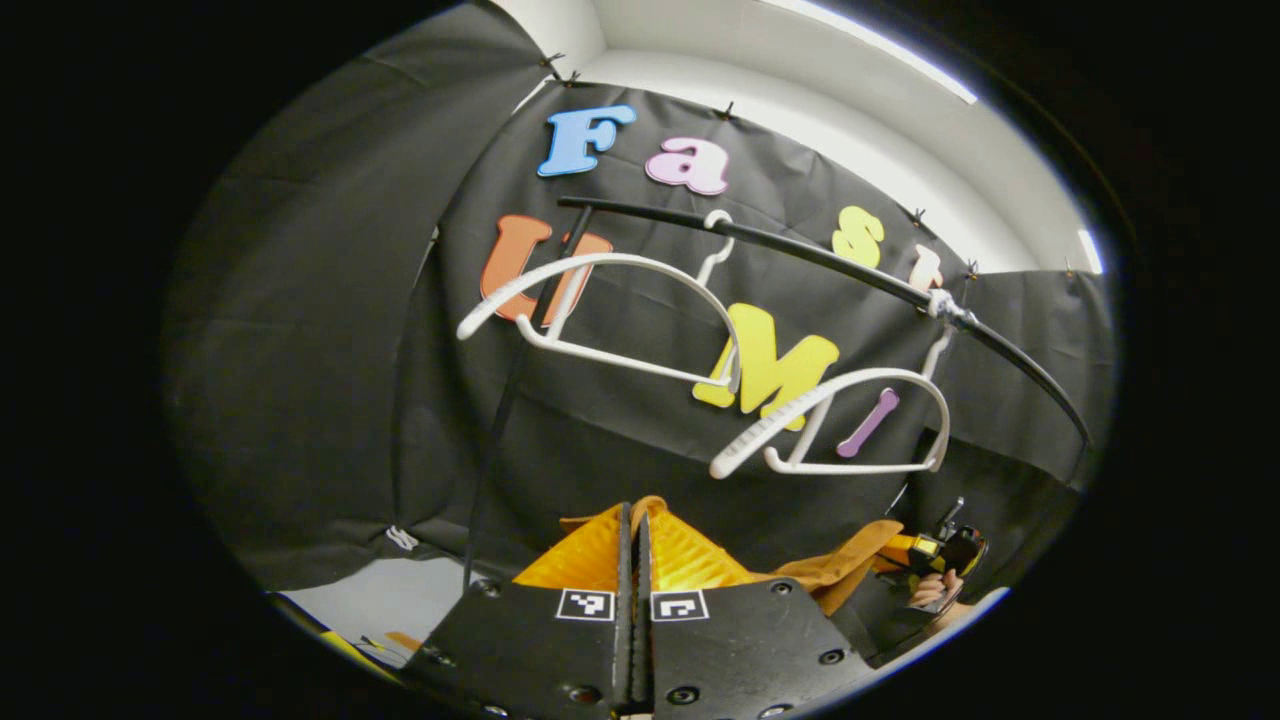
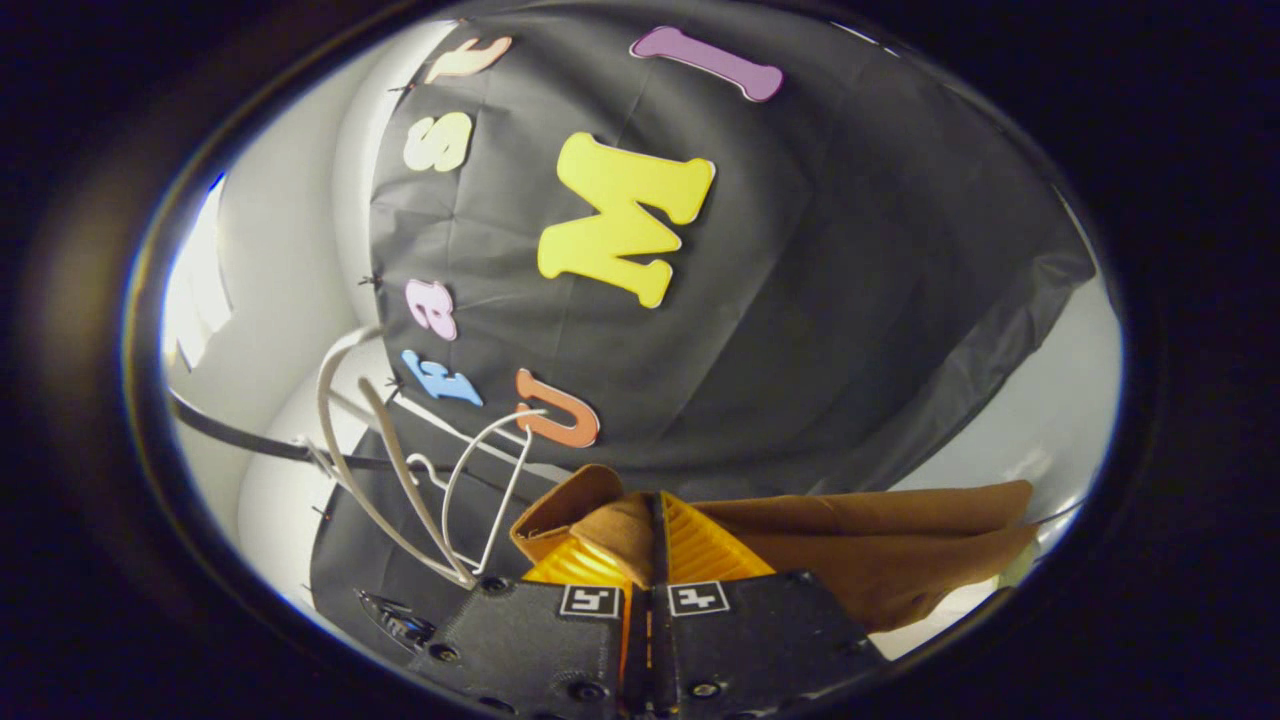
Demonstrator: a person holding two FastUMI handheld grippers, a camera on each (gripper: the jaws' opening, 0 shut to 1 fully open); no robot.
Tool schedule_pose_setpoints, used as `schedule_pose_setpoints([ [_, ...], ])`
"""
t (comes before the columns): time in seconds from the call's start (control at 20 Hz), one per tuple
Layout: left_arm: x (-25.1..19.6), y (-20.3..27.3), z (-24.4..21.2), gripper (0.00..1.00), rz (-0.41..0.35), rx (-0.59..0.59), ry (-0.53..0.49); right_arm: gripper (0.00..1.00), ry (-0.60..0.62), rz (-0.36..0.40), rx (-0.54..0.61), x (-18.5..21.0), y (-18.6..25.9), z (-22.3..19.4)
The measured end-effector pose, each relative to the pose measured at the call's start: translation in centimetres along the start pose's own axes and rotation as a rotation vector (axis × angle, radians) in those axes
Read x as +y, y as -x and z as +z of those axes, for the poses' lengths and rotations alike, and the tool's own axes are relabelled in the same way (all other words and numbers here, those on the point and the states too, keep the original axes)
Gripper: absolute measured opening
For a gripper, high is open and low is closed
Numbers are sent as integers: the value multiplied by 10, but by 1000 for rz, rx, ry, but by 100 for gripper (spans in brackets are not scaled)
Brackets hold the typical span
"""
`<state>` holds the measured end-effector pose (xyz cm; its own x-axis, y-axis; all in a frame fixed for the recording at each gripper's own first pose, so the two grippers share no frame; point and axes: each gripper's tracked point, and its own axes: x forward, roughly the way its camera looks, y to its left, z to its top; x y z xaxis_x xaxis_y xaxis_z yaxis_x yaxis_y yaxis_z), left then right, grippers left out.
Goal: Grasp the clothes on the hanger with both hands and then place them into the laundry hamper below.
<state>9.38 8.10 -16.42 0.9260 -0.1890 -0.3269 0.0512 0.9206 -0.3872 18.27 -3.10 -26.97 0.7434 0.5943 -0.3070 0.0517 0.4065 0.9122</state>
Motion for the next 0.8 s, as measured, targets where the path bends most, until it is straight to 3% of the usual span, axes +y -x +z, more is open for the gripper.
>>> schedule_pose_setpoints([
  [0.1, -18, 8, -7, 5, -31, 5, -26, 5, 36, 1, 19, 6, 9, -16],
  [0.15, -26, 9, -8, 0, -43, 6, -41, 5, 50, 14, 34, 12, 12, -25],
  [0.2, -34, 13, -8, 5, -56, 7, -56, 5, 60, 22, 43, 21, 15, -31],
  [0.25, -44, 17, -8, 0, -75, 4, -70, 5, 77, 37, 59, 28, 19, -40],
  [0.45, -90, 31, -7, 0, -153, -4, -119, 5, 138, 86, 105, 60, 33, -69],
  [0.8, -154, 46, -11, 0, -274, -8, -119, 5, 222, 213, 217, 129, 54, -128],
])
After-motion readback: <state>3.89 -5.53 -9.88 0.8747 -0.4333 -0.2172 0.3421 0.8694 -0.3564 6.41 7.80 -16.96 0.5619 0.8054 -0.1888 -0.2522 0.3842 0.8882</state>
